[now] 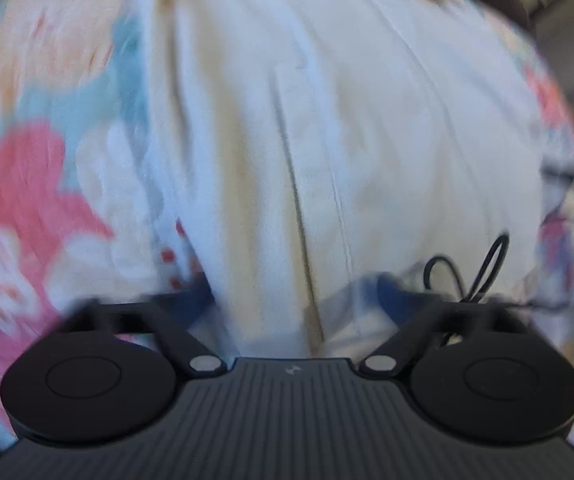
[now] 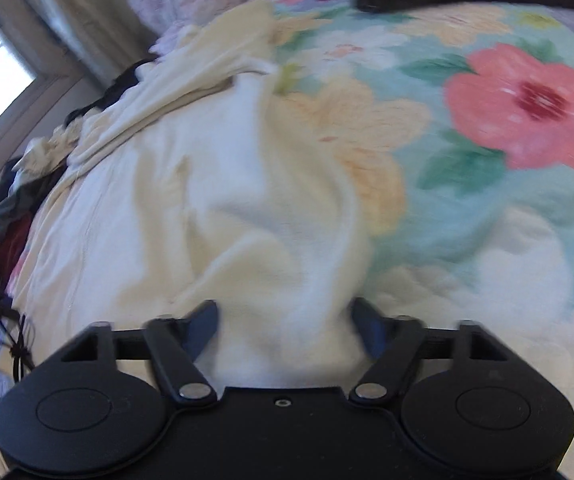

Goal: Fold clothes

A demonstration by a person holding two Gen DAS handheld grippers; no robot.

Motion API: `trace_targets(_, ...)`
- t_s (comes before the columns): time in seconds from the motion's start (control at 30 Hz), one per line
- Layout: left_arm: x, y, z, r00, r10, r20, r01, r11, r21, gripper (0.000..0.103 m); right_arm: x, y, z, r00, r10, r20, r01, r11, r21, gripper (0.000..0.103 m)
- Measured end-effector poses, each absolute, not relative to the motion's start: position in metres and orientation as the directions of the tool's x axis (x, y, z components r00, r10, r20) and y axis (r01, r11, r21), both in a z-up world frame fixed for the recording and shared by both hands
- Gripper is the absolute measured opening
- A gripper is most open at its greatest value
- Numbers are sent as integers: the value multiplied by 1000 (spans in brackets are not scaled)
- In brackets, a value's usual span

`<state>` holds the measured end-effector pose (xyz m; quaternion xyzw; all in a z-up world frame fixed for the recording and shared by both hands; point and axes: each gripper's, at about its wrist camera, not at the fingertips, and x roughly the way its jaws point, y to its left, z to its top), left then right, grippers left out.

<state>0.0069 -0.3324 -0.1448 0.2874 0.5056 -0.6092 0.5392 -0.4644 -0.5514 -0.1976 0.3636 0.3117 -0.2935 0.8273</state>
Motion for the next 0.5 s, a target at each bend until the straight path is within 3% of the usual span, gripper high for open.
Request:
trace_targets(0.03,-3,-333,-137,-239,-386,-891,963,26,-269,15,-458,-551,-196,637,-260,-726,706,576,413,20)
trace_targets(0.07,-12,-333,-129,-226,-406,-886,972,-39,-230,13,-452,-550,-191,649,-269,-712,691,599,404,19)
trace_targets(0.5,32,-357,-75,-230,-683,-694,927,62,-369,13,-365,-584,-39,815,-326,-479,504,808,305,17)
